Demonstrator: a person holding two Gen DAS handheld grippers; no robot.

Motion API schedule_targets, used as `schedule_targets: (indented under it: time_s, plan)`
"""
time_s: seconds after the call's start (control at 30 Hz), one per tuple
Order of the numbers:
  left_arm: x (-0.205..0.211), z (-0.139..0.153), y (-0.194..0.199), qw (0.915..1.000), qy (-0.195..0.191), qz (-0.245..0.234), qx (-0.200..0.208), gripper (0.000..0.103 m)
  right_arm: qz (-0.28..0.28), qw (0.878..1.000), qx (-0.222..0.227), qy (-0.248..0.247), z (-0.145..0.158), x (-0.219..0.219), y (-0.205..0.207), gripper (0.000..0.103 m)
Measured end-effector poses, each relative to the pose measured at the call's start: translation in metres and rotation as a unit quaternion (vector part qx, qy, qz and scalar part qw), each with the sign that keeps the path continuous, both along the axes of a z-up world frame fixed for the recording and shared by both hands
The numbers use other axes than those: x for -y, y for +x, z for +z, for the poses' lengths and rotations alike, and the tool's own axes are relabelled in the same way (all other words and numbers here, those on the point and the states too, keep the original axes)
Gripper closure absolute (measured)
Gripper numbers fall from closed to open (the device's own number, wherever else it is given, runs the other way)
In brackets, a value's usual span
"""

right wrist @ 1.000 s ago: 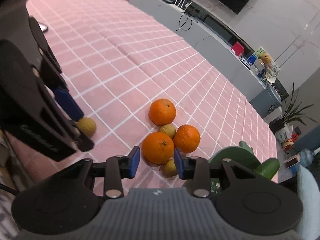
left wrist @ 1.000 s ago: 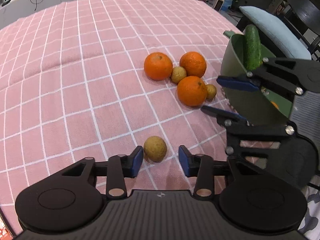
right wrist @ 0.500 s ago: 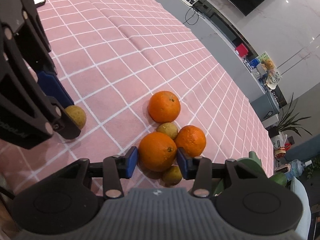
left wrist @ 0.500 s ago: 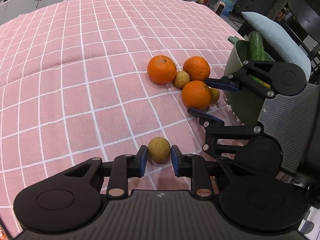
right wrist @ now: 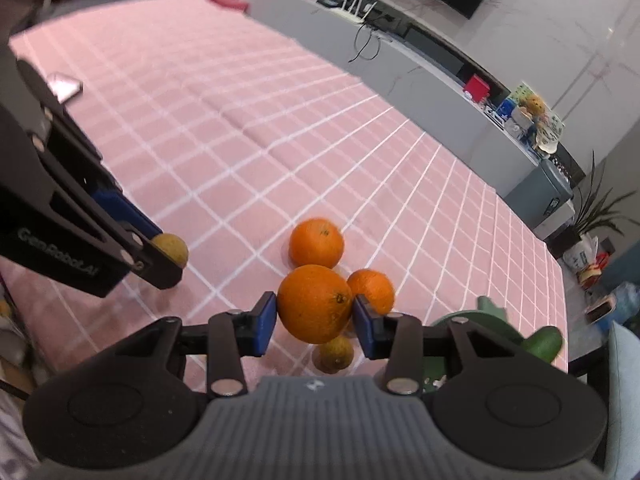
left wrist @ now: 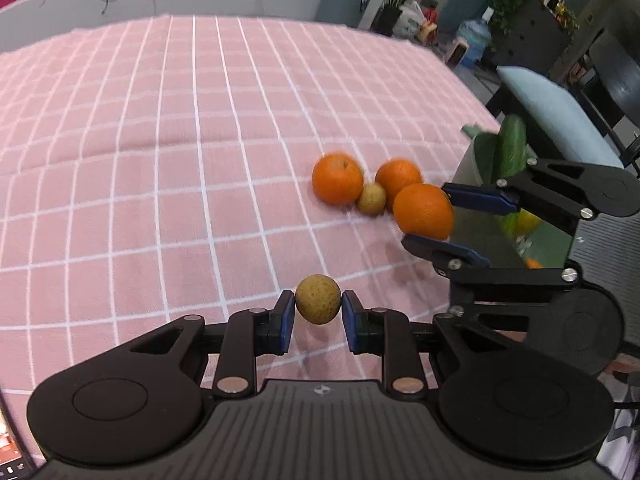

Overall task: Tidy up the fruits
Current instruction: 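Carry the orange into the colander and open the right tool while the left tool drops the brown fruit in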

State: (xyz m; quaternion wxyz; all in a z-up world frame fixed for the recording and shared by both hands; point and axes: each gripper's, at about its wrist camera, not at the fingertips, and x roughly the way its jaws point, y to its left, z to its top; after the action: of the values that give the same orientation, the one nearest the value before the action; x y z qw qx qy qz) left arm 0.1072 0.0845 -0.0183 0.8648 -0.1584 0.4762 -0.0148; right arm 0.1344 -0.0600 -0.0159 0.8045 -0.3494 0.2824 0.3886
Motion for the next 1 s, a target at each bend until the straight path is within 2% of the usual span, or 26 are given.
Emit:
schedule_targets:
  time_s: [0.23, 0.43, 0.67, 1.0]
  plan:
    - [0.016, 0.034, -0.001, 0.9995, -0.002, -0.003, 0.032, 0.075, -0.04, 0.997, -0.038, 0.062, 0.041, 0.029, 0.003, 0.065]
    - [0.045, 0.058, 0.009, 0.9977, -0.002, -0.032, 0.06, 0.075, -0.078, 0.991, -0.054, 0.09, 0.061, 0.066, 0.003, 0.065]
    - [0.092, 0.07, 0.029, 0.994, 0.007, -0.082, 0.071, 0.075, -0.116, 0.987, -0.06, 0.093, 0.064, 0.112, 0.003, 0.065]
    - [0.15, 0.058, 0.06, 0.9866, 0.025, -0.152, 0.052, 0.075, -0.16, 0.98, -0.082, 0.083, 0.044, 0.155, 0.019, 0.065]
